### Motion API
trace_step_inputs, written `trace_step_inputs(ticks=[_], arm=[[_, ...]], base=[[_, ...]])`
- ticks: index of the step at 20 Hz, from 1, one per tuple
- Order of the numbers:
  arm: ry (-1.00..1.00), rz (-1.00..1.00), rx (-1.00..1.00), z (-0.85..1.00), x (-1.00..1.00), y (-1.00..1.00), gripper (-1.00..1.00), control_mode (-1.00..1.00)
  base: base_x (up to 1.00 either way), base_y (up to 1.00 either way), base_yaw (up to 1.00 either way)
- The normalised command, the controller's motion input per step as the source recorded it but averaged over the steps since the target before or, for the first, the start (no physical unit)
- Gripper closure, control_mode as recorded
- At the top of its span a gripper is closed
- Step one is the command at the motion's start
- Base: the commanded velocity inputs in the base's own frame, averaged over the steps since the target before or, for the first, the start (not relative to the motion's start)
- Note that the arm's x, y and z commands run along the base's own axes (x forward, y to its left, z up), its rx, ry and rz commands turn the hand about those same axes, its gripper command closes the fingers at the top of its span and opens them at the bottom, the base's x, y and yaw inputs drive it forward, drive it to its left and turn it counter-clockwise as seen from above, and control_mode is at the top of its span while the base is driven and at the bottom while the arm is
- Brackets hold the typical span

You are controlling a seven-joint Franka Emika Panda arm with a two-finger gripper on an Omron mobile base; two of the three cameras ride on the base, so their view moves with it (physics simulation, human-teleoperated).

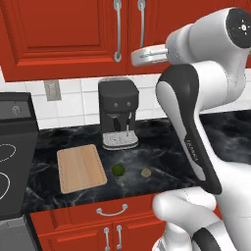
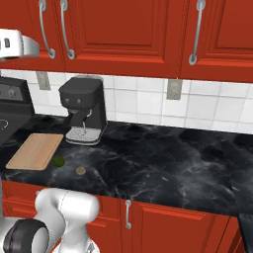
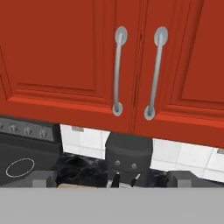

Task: Open the cabinet. Place the bowl and condiment on the counter. Then place the lime and garlic on the cutting board.

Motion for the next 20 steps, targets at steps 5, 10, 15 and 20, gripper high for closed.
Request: trace_step_inputs(ticks=[5,10,15,20], arm=[[-0.01,0.04,0.00,0.00,0.50,0.10,-1.00,-1.00],[0.00,0.00,0.00,0.00,0.43,0.14,-1.00,-1.00],[0.01,0.00,0.00,0.01,0.42,0.21,-1.00,-1.00],[0.00,0.00,0.00,0.00,0.42,0.11,-1.00,-1.00]], base=[[0.00,0.00,0.00],[0.00,0.00,0.00],[0.00,0.00,0.00],[0.00,0.00,0.00]])
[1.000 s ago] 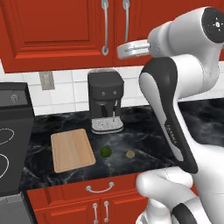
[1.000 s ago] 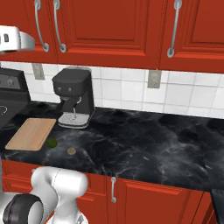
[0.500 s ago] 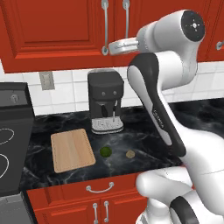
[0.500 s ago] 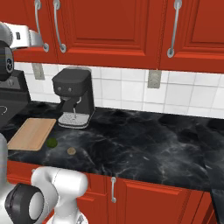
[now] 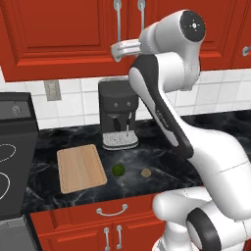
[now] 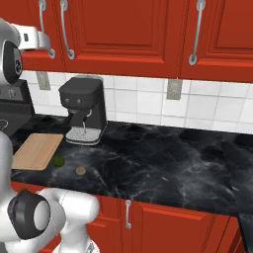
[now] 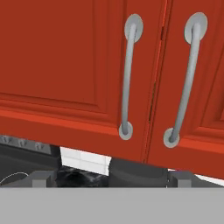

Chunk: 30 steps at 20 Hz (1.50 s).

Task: Open the cabinet. Place the bowl and condiment on the counter. Then place the lime and garlic on the cutting board.

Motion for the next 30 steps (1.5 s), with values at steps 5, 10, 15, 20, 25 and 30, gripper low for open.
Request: trace_step_inputs(ticks=[5,10,15,20,25,30], arm=[[0.00,0.00,0.00,0.00,0.37,0.00,-1.00,-1.00],[0.00,0.00,0.00,0.00,0.42,0.04,-1.00,-1.00],[0.00,0.01,0.00,0.00,0.44,0.09,-1.00,-1.00],[0.00,0.01,0.00,0.00,0.41,0.08,-1.00,-1.00],[0.00,0.01,0.00,0.00,0.40,0.09,-1.00,-1.00],[0.00,0.01,0.00,-0.02,0.39,0.09,-1.00,-1.00]], base=[[0.00,0.00,0.00],[0.00,0.00,0.00],[0.00,0.00,0.00],[0.00,0.00,0.00],[0.00,0.00,0.00],[0.00,0.00,0.00]])
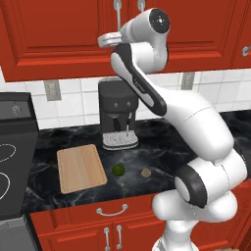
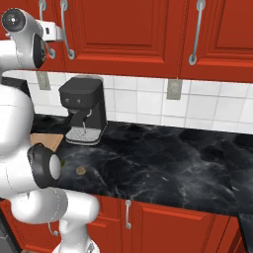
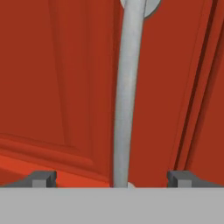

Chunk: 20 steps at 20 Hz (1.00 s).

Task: Open the cabinet. Place the bowl and condiment on the counter. Then place the lime and garlic on the cutting board.

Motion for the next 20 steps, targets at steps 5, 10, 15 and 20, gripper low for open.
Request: trace_step_inputs(ticks=[5,10,15,20], arm=[[0.00,0.01,0.00,-0.05,0.37,0.09,-1.00,-1.00],[0.00,0.00,0.00,-0.07,0.36,0.09,-1.00,-1.00],[0.00,0.00,0.00,-0.15,0.38,0.16,1.00,-1.00],[0.01,0.09,0.00,-0.38,0.54,0.19,1.00,-1.00]], base=[[0.00,0.00,0.00],[0.00,0.00,0.00],[0.00,0.00,0.00],[0.00,0.00,0.00]])
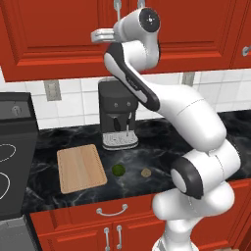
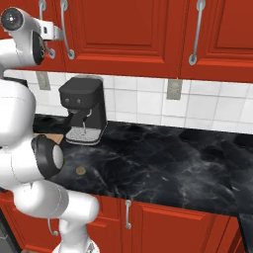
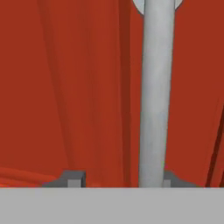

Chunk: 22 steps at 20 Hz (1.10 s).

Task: Open the cabinet. Place the bowl and condiment on the counter. Then place the lime and garlic on the cutting board.

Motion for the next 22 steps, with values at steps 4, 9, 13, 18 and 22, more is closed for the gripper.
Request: trace_step_inputs(ticks=[4,9,13,18,22], arm=[[0.01,0.17,0.00,-0.48,0.70,0.34,1.00,-1.00],[0.01,0.20,0.00,-0.53,0.76,0.38,1.00,-1.00],[0.00,0.20,0.00,-0.39,0.55,0.47,1.00,-1.00],[0.00,0.15,0.00,-0.20,0.14,0.70,1.00,-1.00],[0.00,0.04,-0.02,-0.02,0.00,0.87,1.00,-1.00]], base=[[0.00,0.00,0.00],[0.00,0.00,0.00],[0.00,0.00,0.00],[0.00,0.00,0.00],[0.00,0.00,0.00]])
